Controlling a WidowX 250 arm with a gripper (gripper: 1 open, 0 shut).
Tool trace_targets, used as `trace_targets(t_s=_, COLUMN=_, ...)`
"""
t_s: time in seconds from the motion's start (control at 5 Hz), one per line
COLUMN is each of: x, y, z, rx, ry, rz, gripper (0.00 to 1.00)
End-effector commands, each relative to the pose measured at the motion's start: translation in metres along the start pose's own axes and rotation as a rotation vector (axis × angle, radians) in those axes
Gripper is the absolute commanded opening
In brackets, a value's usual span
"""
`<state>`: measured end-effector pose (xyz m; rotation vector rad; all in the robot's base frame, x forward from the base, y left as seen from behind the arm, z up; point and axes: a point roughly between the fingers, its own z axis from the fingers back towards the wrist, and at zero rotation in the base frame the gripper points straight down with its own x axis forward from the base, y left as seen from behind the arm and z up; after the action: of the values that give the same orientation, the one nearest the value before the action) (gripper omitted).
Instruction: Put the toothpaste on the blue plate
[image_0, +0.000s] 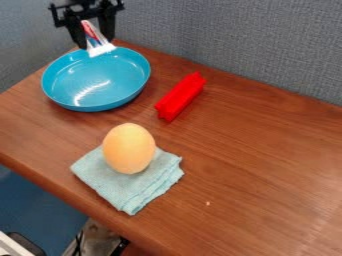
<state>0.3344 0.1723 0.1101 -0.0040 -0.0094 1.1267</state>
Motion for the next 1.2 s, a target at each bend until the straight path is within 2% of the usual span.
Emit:
trace_targets(t_s=0.0, x=0.011, y=-0.002, z=0.004, rx=-0.022, ry=-0.058, rz=0.008, gripper=0.0)
trace_targets(t_s=0.6, x=0.014, y=-0.013, z=-0.023, rx=0.012, ry=-0.072, rz=0.007, gripper=0.0)
trace_targets(t_s=1.0, x=0.015, y=-0.016, z=-0.027, rx=0.013, ry=-0.069, rz=0.007, gripper=0.0)
